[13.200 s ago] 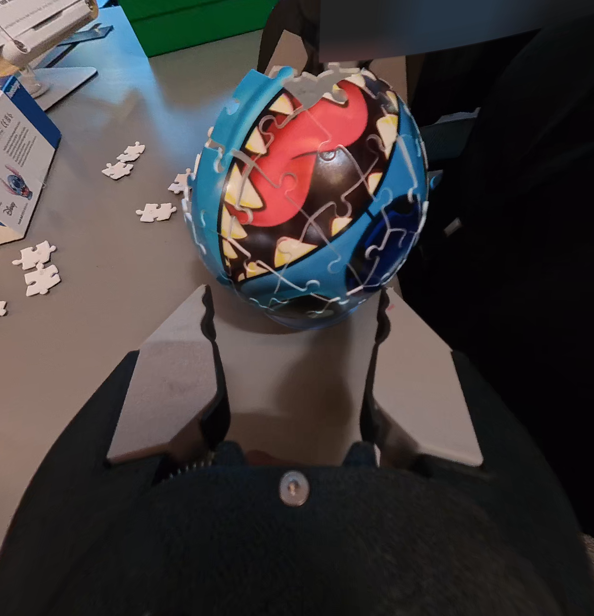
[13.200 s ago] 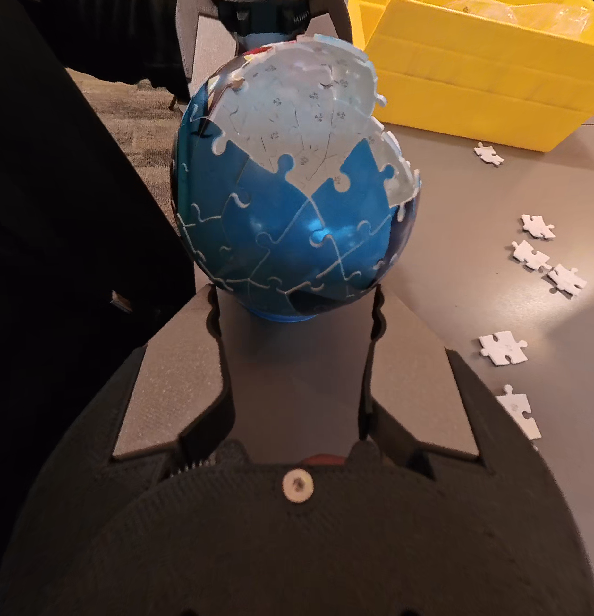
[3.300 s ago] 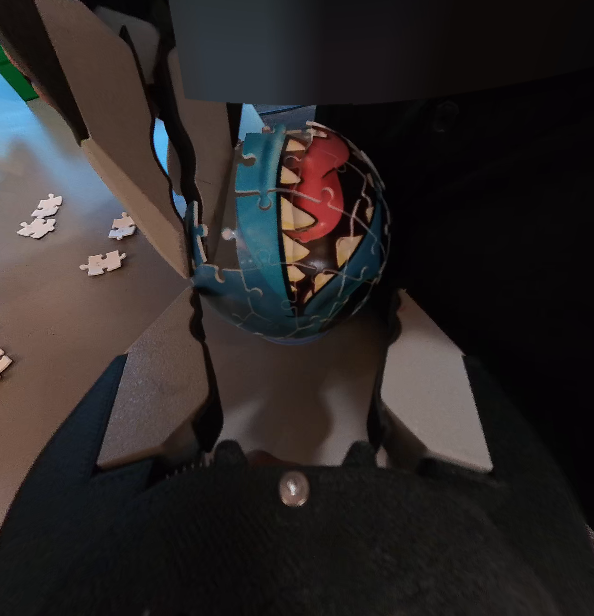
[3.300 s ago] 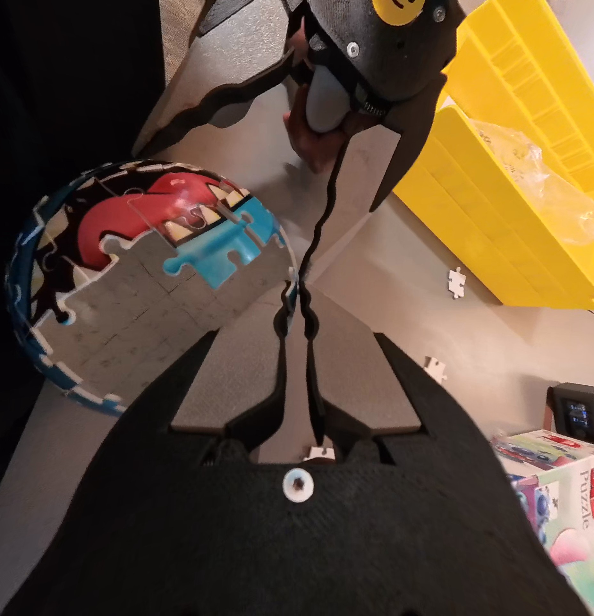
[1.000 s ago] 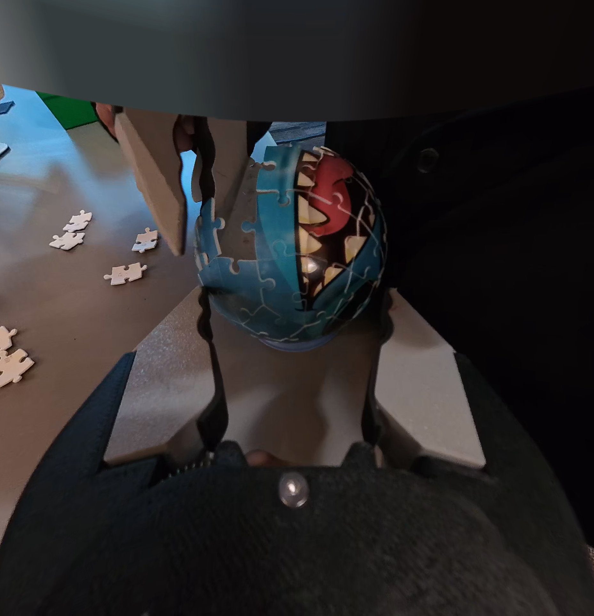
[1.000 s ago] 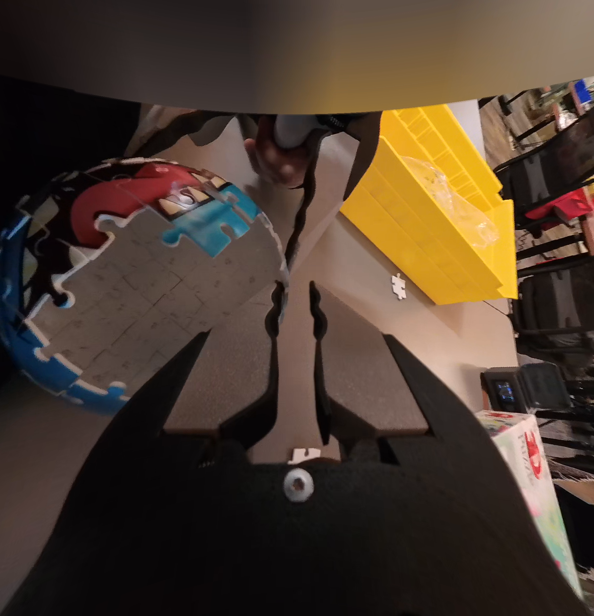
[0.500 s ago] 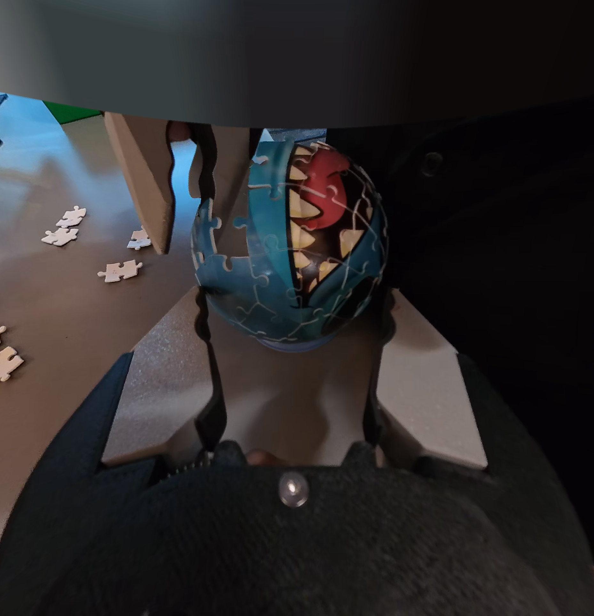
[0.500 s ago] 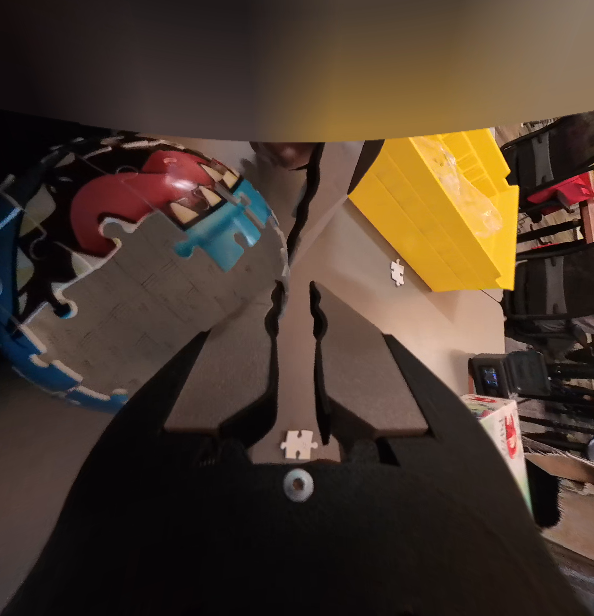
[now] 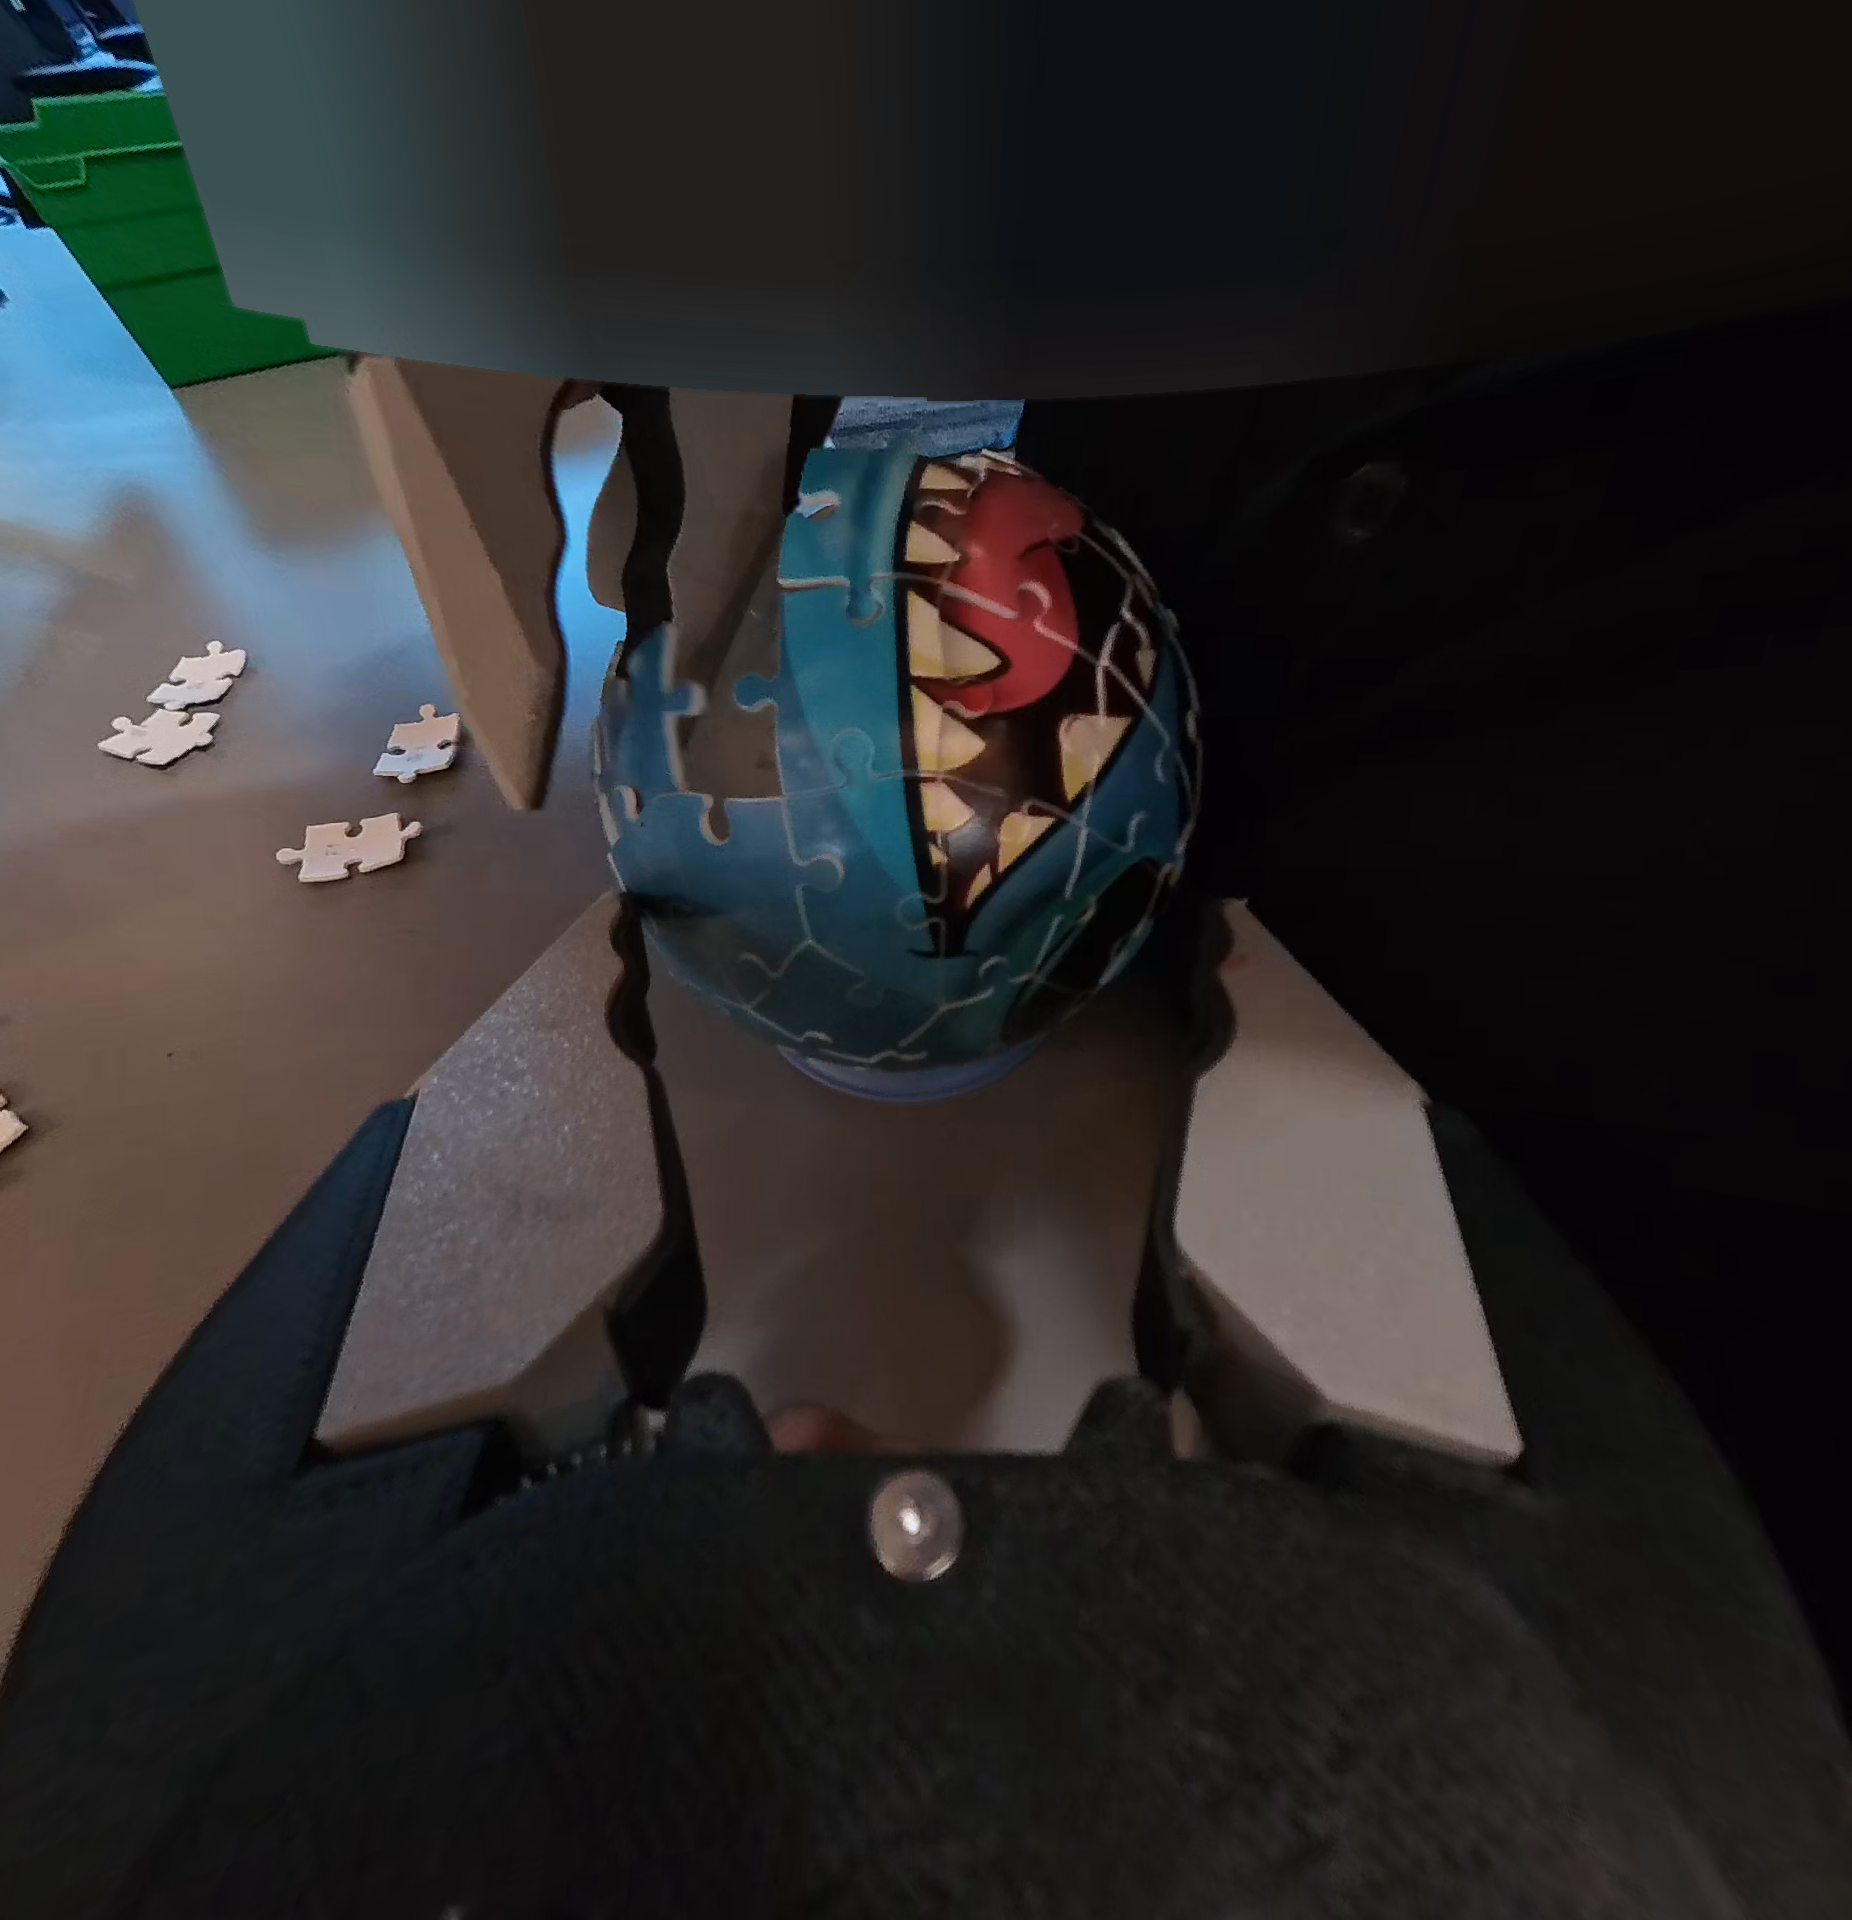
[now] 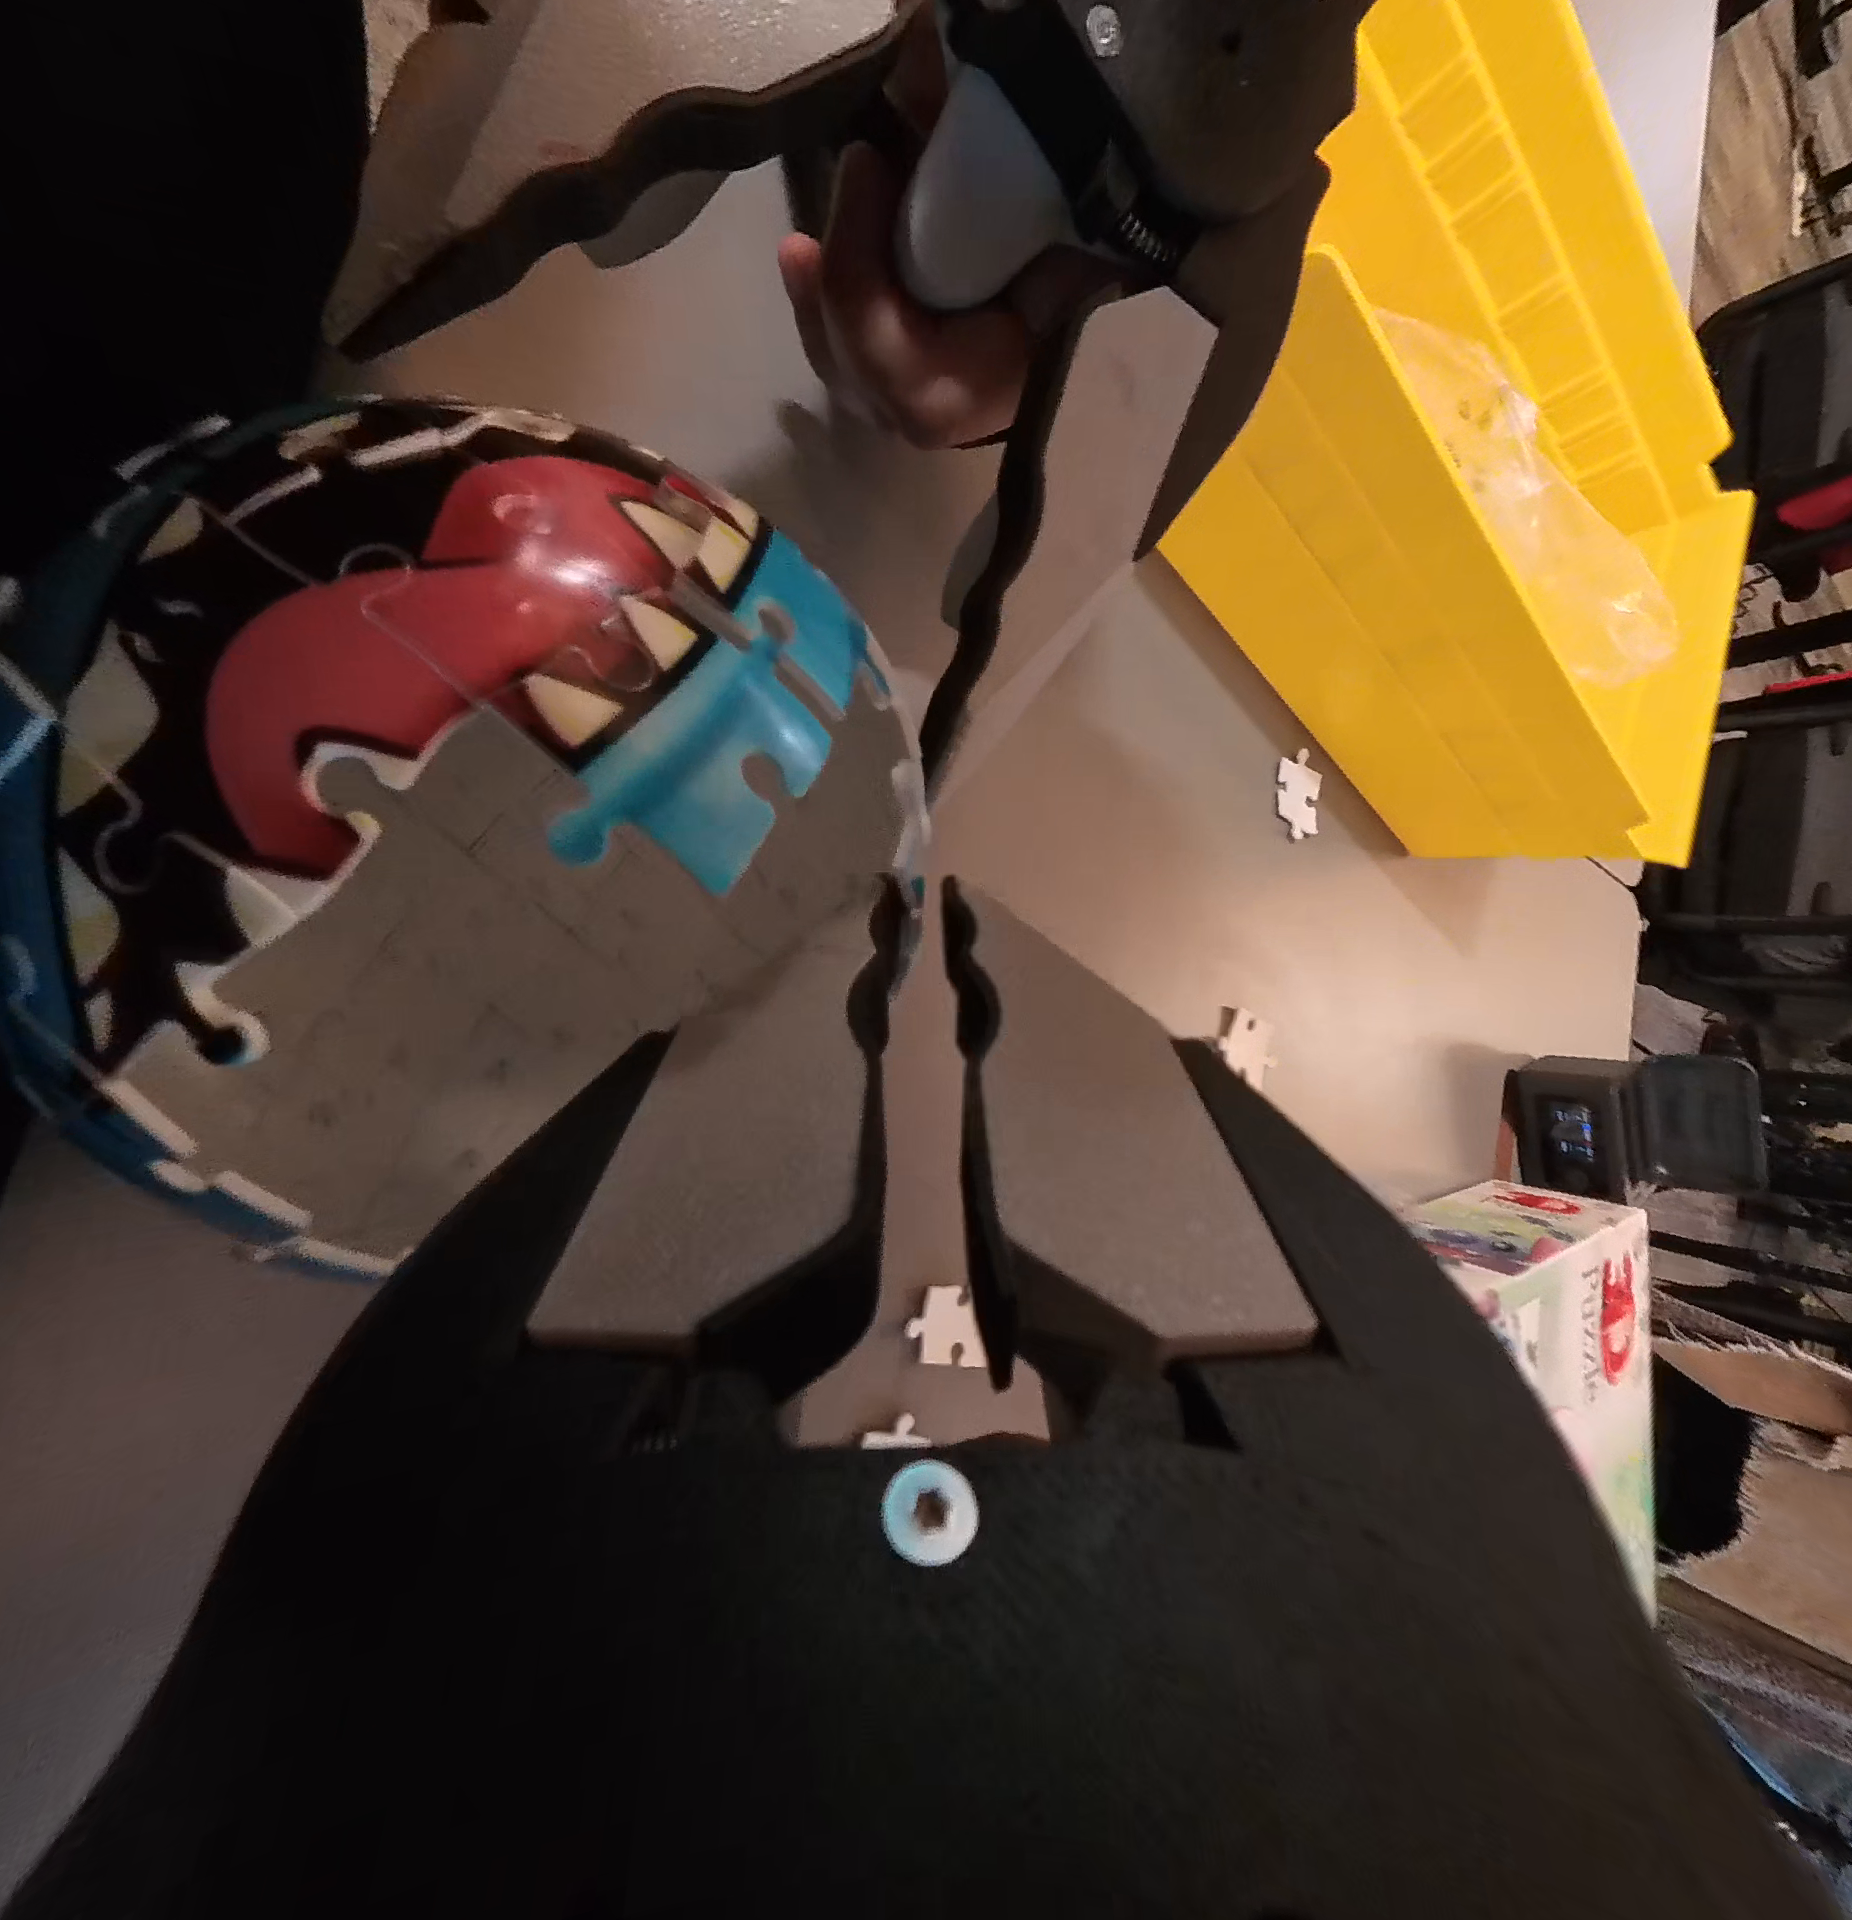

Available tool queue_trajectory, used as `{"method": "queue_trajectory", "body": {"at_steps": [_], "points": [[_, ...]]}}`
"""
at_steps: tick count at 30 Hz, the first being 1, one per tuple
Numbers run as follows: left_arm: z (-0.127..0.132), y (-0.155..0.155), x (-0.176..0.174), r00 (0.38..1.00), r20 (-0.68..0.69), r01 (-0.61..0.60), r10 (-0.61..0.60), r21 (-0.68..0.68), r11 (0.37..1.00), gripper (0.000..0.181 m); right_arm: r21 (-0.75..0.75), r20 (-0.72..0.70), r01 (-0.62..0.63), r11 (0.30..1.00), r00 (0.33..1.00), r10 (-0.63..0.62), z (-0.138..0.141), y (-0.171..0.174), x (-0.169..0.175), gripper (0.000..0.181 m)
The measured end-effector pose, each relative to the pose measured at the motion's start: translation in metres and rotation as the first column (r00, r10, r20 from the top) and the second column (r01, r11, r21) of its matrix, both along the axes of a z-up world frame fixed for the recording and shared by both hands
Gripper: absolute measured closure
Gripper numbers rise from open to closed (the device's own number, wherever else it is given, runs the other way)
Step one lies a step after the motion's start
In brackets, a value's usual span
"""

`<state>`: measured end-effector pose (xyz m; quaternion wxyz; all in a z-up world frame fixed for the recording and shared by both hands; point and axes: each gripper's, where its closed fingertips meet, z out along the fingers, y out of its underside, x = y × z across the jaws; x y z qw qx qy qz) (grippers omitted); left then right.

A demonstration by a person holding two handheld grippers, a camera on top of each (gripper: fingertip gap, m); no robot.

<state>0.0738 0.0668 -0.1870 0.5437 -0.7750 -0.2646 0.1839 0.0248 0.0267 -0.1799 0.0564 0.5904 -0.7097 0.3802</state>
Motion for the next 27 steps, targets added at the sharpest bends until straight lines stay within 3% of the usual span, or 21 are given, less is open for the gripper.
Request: {"method": "queue_trajectory", "body": {"at_steps": [19,27], "points": [[-0.0019,0.0030,0.0034,1.000,0.010,0.003,-0.003,-0.019,1.000,0.072,0.196,0.133,0.085,0.977,0.985,-0.112,-0.0062,0.0009,-0.0002,0.181],[-0.0027,0.0037,0.0040,1.000,0.015,0.003,-0.002,-0.021,1.000,0.072,0.182,0.148,0.076,0.980,0.984,-0.104,-0.0080,0.0017,0.0019,0.181]]}}
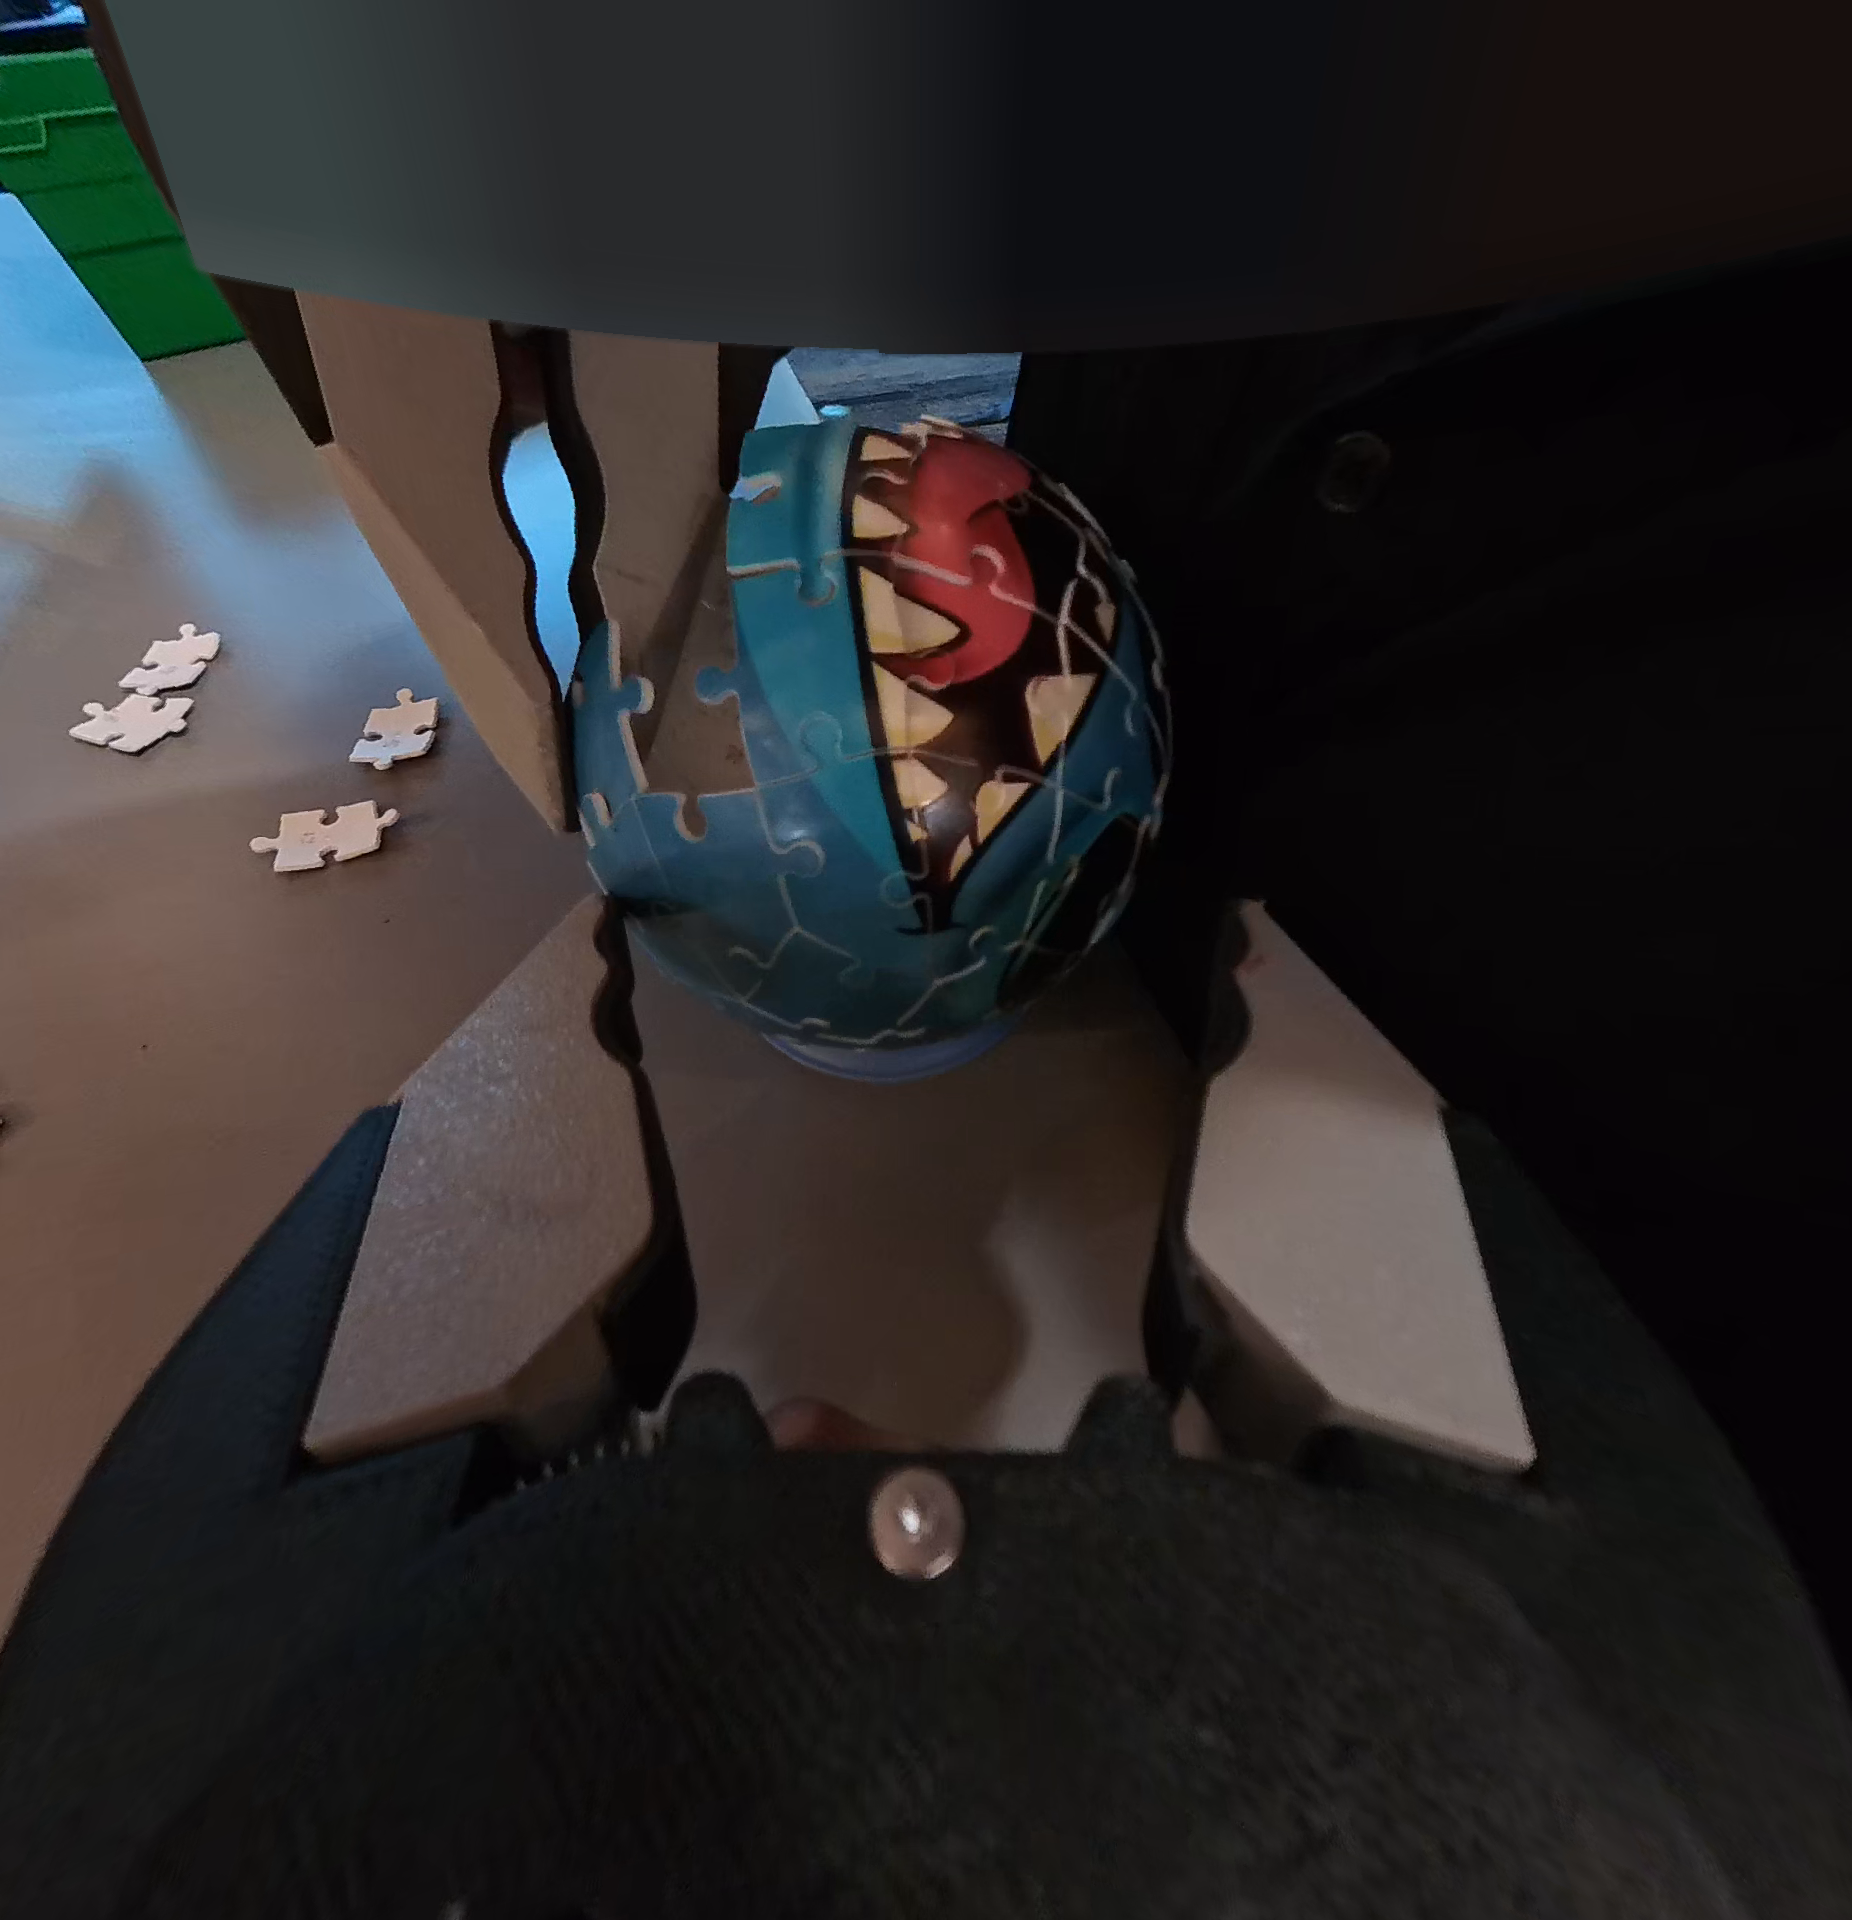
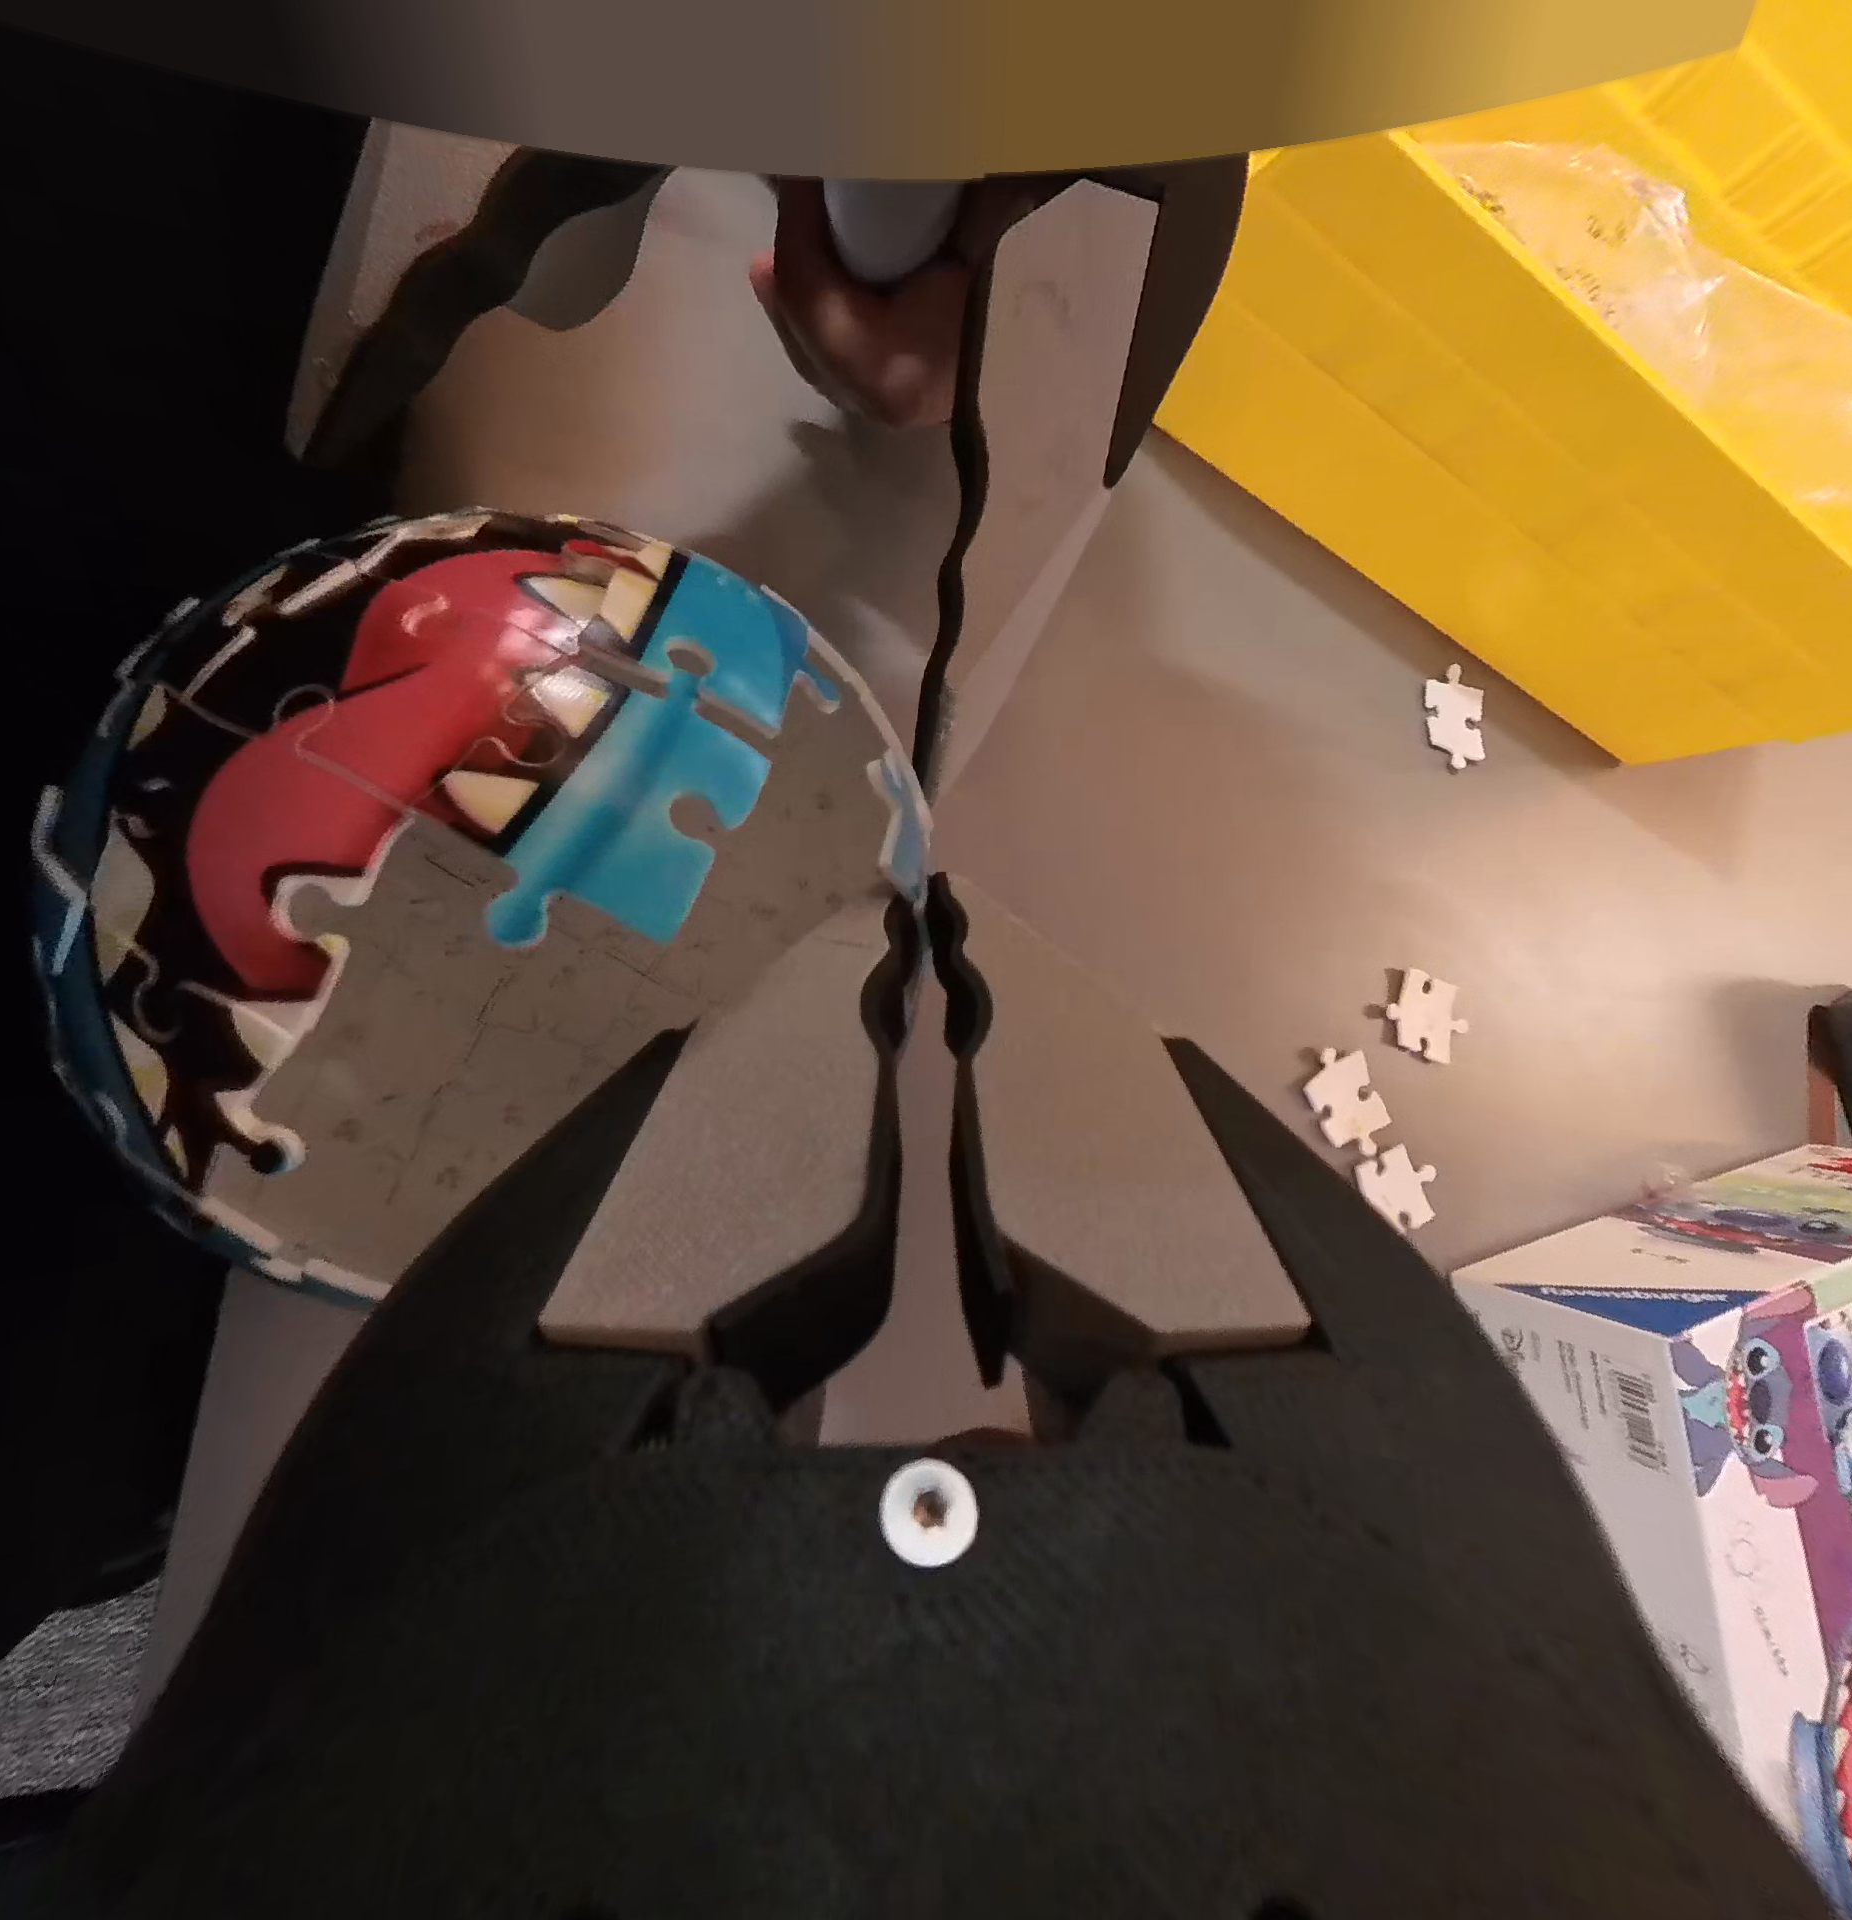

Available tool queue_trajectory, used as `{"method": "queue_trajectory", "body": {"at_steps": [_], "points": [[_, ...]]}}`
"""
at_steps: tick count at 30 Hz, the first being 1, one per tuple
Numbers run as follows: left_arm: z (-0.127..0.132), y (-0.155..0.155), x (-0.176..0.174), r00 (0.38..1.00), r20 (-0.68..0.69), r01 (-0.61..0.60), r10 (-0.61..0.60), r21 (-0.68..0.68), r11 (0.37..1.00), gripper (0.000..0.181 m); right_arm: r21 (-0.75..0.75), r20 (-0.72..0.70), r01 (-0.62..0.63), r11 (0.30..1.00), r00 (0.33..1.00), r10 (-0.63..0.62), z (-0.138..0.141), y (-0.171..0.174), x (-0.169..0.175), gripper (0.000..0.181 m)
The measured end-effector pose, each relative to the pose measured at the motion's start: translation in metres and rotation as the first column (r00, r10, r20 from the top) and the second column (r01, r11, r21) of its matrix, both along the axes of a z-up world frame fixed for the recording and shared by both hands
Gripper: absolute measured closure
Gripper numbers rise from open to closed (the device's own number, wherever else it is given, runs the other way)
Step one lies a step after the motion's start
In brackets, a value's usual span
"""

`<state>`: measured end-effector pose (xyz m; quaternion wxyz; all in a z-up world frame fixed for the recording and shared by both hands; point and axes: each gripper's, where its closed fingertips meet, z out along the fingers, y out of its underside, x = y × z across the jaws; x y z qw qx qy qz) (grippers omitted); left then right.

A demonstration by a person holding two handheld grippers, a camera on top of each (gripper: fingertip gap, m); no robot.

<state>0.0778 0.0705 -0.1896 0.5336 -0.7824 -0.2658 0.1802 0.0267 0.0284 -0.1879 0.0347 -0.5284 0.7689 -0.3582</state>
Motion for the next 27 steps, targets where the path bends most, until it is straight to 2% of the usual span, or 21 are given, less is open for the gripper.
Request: {"method": "queue_trajectory", "body": {"at_steps": [11,15,18,27], "points": [[-0.001,0.001,0.001,1.000,0.004,0.003,-0.003,-0.004,1.000,0.071,0.036,0.044,0.020,0.999,0.999,-0.022,-0.001,0.000,0.002,0.181],[0.002,0.000,0.000,1.000,-0.015,0.001,-0.001,-0.004,1.000,0.076,0.000,0.018,-0.002,1.000,1.000,0.002,0.000,0.000,0.003,0.181],[0.011,-0.001,-0.001,0.999,-0.042,-0.001,0.002,0.026,1.000,0.082,-0.014,0.032,-0.017,1.000,0.999,0.017,0.006,0.000,0.006,0.171],[0.011,-0.001,-0.005,1.000,0.001,0.015,-0.015,0.085,0.996,0.079,-0.078,0.010,-0.090,0.993,0.996,0.091,0.009,-0.004,0.011,0.174]]}}
